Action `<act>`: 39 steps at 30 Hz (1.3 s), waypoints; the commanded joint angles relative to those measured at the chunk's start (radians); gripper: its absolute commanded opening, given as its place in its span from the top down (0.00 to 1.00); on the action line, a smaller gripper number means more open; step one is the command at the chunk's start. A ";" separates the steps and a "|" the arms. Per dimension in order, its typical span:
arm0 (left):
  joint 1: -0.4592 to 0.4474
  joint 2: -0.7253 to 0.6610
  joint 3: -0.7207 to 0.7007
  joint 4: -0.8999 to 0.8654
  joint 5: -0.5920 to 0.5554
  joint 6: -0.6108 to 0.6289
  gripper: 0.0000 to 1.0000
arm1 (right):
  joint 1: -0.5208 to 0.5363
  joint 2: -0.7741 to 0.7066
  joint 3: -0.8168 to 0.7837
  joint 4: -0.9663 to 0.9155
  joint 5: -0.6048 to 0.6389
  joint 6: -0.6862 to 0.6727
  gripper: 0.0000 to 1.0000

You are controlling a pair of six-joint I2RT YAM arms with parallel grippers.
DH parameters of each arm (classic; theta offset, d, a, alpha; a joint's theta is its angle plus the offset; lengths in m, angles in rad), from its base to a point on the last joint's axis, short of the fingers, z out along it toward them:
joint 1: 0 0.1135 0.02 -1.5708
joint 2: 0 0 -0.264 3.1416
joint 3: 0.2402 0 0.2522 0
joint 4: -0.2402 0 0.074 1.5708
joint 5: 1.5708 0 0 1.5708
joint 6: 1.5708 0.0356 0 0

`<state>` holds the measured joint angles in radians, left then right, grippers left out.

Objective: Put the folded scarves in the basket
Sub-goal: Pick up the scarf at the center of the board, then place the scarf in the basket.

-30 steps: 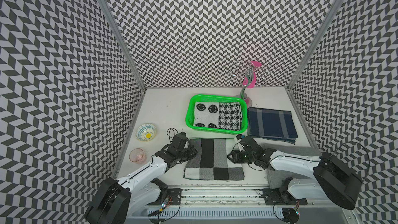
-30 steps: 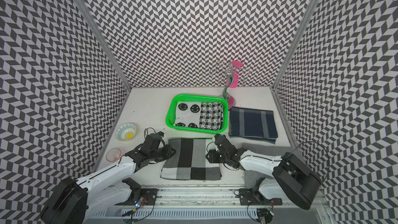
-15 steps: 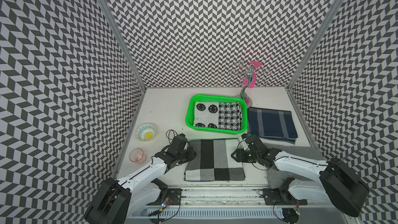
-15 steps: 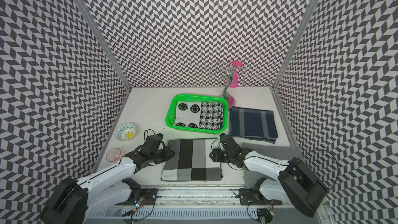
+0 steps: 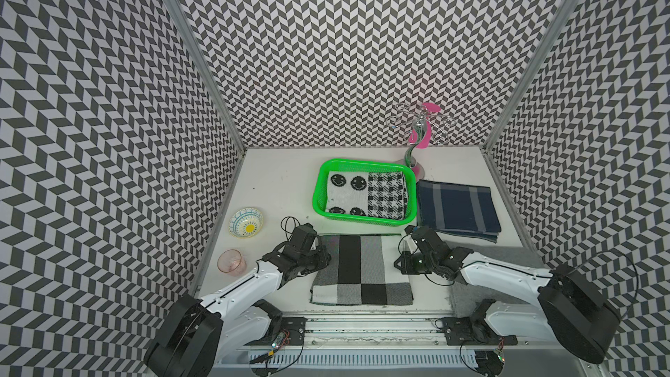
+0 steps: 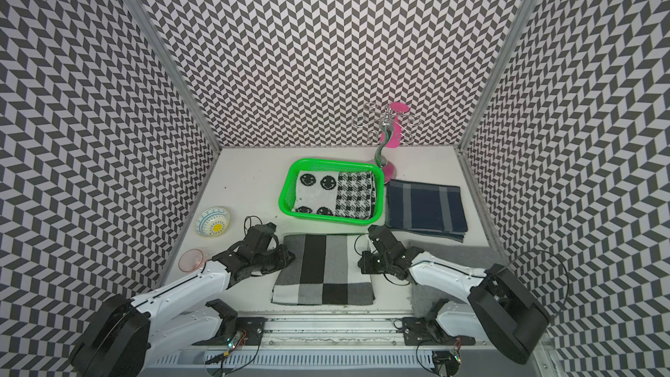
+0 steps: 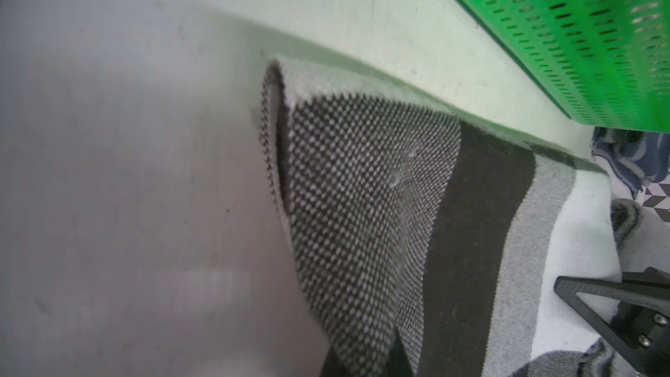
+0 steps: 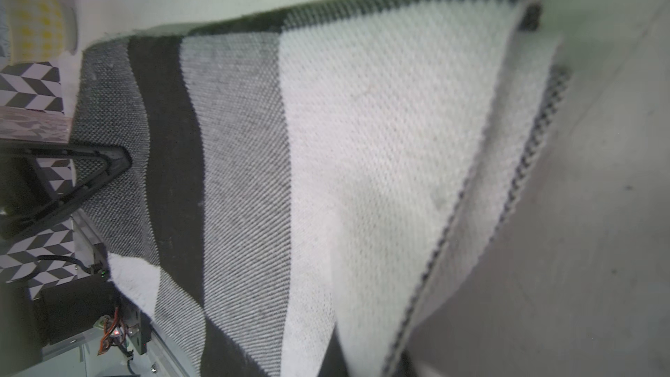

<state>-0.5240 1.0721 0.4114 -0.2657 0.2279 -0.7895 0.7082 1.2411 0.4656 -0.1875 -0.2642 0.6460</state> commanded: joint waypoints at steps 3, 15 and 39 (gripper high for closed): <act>-0.009 -0.040 0.114 -0.049 0.007 0.029 1.00 | 0.006 -0.064 0.116 -0.090 0.015 -0.051 1.00; -0.082 -0.105 0.307 -0.231 -0.031 0.002 1.00 | 0.051 -0.201 0.236 -0.282 0.056 -0.039 1.00; 0.084 0.328 0.897 -0.181 0.032 0.213 1.00 | -0.226 0.141 0.823 -0.372 0.078 -0.333 1.00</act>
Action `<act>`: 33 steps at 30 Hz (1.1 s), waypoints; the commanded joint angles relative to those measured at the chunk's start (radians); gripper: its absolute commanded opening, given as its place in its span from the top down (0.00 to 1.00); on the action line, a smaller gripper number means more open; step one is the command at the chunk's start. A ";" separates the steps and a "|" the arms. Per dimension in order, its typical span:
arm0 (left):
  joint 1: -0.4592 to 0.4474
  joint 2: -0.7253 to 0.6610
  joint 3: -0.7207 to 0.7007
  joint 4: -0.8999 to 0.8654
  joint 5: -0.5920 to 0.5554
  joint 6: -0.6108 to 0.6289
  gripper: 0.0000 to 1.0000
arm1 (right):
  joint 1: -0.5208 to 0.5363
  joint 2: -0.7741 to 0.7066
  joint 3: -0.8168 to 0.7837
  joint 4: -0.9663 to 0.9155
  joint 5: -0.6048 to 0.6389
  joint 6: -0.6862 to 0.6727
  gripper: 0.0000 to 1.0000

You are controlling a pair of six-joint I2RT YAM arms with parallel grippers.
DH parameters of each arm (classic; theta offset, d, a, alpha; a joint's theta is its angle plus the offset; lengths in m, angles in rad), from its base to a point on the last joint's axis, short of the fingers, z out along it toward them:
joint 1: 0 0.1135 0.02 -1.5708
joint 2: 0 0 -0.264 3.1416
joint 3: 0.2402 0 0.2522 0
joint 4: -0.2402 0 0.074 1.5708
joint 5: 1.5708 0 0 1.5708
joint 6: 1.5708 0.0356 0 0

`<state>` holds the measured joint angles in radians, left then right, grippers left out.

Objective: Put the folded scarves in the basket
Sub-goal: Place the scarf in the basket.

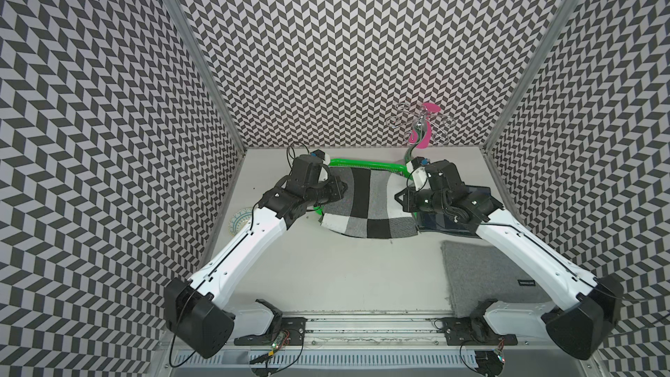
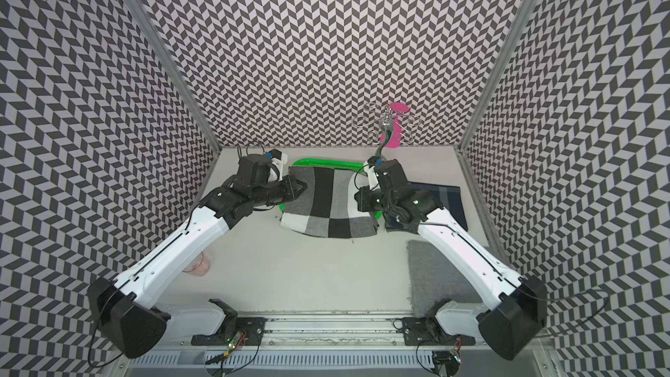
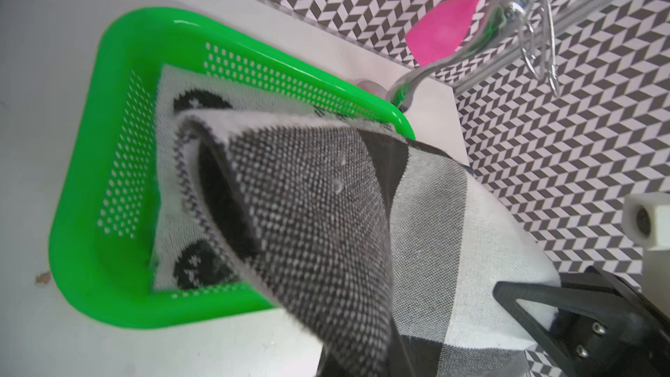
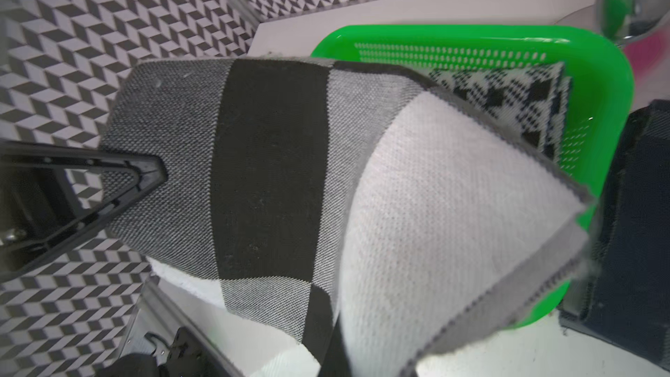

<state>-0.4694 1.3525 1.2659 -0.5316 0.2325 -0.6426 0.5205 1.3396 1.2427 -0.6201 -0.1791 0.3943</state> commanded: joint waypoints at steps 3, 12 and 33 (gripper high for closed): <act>0.057 0.140 0.084 0.127 0.047 0.090 1.00 | -0.095 0.124 0.088 0.063 -0.024 -0.112 1.00; 0.115 0.361 0.229 0.183 0.039 0.157 1.00 | -0.143 0.297 0.089 0.153 -0.039 -0.143 1.00; 0.137 0.518 0.159 0.233 -0.030 0.186 1.00 | -0.182 0.484 0.153 0.173 0.109 -0.193 1.00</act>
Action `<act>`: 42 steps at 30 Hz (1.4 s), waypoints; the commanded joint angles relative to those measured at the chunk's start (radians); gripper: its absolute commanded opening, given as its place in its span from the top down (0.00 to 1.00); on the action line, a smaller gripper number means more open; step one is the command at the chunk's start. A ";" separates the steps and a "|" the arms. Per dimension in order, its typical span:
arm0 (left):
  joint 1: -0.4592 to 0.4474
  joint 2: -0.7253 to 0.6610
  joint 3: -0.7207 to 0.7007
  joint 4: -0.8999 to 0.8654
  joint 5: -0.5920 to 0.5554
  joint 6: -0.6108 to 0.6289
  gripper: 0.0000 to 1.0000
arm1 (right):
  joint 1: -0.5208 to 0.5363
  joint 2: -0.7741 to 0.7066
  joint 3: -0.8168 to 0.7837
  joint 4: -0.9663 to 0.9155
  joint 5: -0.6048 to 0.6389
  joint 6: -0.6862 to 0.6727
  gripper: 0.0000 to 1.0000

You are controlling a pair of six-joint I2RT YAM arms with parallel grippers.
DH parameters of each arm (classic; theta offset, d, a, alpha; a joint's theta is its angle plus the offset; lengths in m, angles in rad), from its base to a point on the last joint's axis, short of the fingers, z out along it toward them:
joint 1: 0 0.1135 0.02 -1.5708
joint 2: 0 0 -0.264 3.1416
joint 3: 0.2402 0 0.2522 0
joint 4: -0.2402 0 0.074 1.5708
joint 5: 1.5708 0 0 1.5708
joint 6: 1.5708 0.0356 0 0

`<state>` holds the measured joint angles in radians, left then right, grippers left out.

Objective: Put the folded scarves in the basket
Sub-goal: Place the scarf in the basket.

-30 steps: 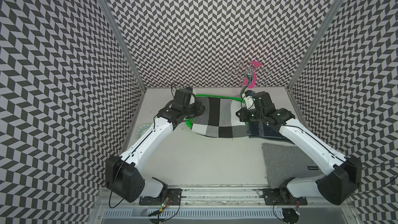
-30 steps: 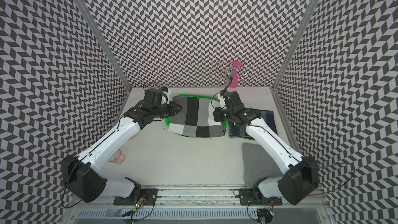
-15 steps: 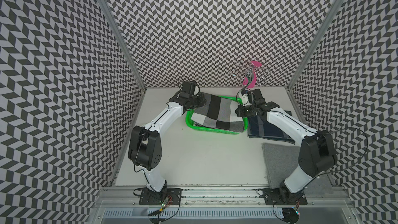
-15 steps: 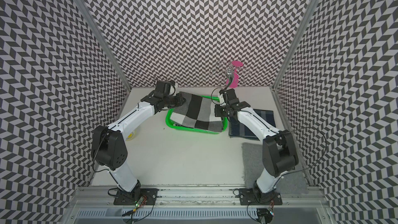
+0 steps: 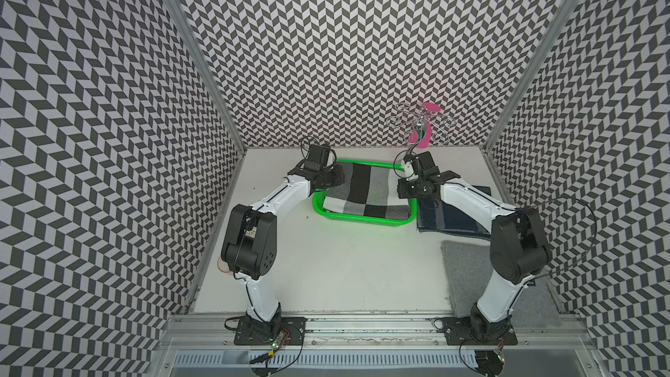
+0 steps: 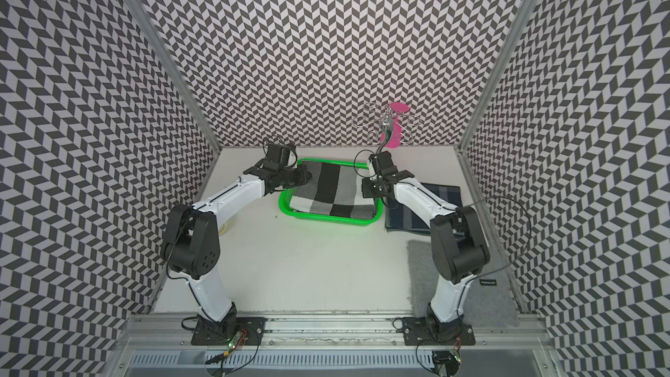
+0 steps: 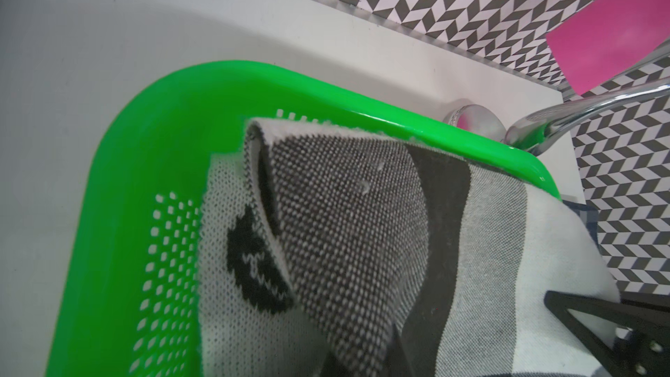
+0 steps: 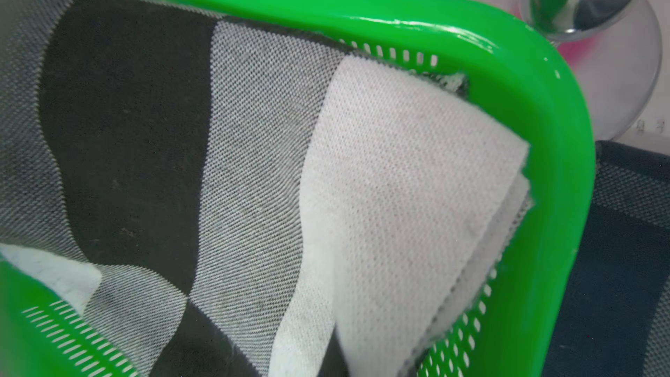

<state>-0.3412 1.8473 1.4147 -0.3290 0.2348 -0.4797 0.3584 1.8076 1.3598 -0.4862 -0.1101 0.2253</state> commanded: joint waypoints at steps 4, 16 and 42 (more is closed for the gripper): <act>0.010 0.038 -0.004 0.026 -0.037 0.020 1.00 | -0.023 0.017 0.031 0.044 0.041 -0.042 0.98; 0.021 0.051 0.002 -0.007 -0.075 0.024 0.84 | -0.042 0.023 -0.003 0.045 -0.020 -0.047 0.67; -0.048 -0.130 0.029 -0.101 -0.166 -0.007 0.52 | -0.042 -0.055 0.037 0.015 -0.074 -0.005 0.68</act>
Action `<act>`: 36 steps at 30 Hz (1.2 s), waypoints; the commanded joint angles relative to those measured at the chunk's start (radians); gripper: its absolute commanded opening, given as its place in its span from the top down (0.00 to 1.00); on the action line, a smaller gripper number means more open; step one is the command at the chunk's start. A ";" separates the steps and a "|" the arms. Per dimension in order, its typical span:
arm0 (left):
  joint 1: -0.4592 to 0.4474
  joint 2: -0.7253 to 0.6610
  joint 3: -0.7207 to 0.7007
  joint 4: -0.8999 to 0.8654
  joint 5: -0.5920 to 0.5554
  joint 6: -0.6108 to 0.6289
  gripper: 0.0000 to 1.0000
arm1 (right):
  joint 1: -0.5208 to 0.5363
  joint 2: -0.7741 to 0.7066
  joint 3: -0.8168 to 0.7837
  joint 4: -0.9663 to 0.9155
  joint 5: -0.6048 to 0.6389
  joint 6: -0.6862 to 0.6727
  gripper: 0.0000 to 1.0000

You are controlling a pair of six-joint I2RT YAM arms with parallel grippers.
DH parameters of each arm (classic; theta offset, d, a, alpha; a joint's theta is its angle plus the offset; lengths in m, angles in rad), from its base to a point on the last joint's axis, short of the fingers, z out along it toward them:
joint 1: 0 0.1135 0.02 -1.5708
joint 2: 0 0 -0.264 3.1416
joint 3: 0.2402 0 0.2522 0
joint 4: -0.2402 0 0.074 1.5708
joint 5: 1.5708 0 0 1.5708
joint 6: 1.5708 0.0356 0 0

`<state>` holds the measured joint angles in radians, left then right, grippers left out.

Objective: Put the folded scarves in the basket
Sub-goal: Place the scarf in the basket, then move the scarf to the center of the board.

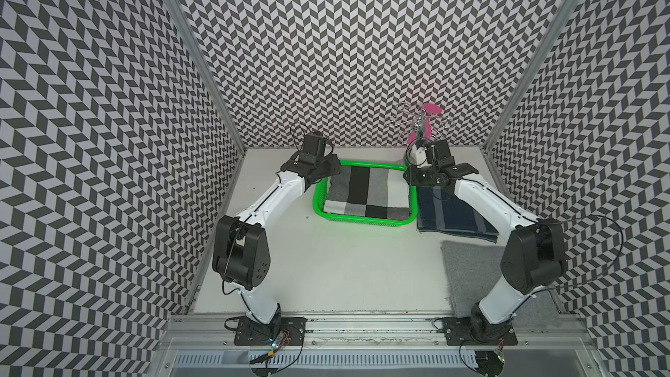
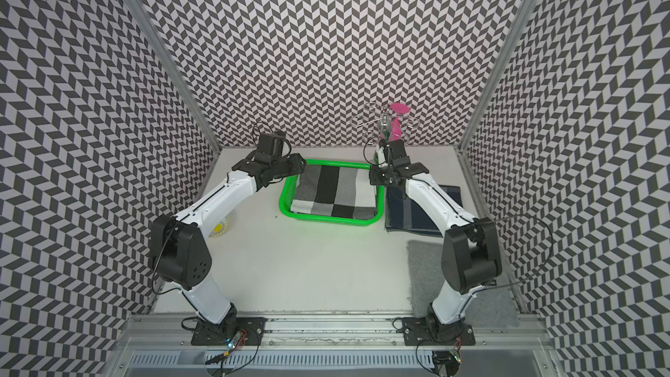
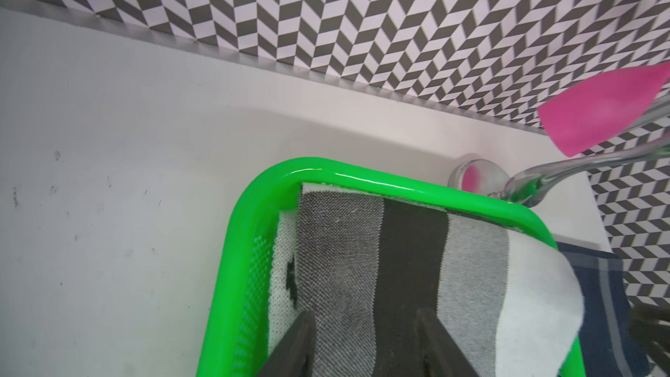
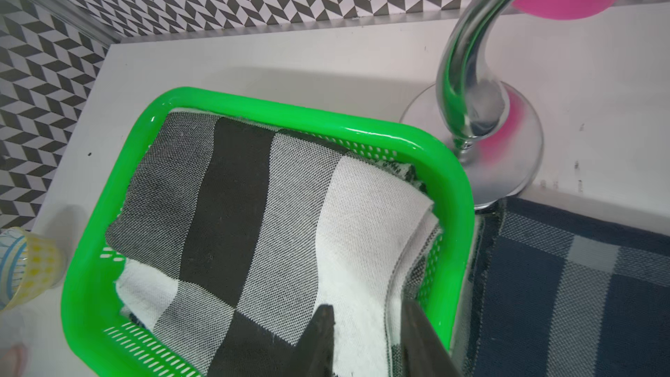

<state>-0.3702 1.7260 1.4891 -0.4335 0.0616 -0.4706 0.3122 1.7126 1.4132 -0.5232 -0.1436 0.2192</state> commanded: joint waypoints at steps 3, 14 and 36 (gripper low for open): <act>-0.033 -0.025 -0.079 0.009 0.008 -0.017 0.53 | 0.004 0.047 -0.045 0.069 -0.012 -0.005 0.69; -0.104 -0.113 -0.147 -0.003 0.008 -0.028 0.54 | 0.002 -0.117 -0.099 0.010 0.022 0.005 0.68; -0.262 -0.358 -0.378 0.009 0.065 -0.121 0.54 | 0.010 -0.557 -0.541 -0.521 0.176 0.395 0.39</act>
<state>-0.6117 1.4078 1.1507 -0.4244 0.1070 -0.5808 0.3161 1.1637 0.8921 -1.0267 -0.0570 0.5415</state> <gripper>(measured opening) 0.463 0.594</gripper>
